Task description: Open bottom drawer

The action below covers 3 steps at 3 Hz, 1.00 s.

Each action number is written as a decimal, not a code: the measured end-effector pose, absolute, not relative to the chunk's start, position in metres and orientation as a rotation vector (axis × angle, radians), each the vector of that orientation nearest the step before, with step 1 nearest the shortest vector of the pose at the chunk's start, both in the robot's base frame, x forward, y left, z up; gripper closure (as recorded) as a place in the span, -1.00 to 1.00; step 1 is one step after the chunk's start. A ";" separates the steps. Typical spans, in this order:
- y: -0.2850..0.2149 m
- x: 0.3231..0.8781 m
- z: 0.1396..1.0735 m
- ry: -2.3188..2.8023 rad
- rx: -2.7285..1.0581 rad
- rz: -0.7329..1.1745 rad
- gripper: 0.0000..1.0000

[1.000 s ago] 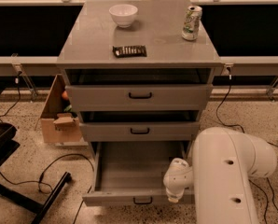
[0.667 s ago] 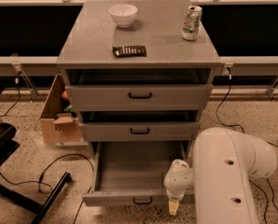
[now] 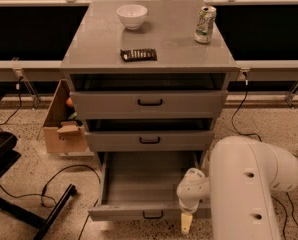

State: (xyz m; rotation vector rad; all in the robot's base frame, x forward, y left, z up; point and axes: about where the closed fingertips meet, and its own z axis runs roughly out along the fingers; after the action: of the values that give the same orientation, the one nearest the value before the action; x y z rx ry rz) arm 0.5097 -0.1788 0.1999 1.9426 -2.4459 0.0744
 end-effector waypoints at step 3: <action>-0.250 0.507 0.514 -2.532 1.922 0.009 -1.00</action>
Offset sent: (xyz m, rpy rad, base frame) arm 0.0191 -0.0736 0.3087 0.1278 0.0141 0.0818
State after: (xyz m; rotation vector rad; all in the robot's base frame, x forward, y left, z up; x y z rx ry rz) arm 0.5065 -0.2497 0.5136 1.9224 -2.5322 0.0091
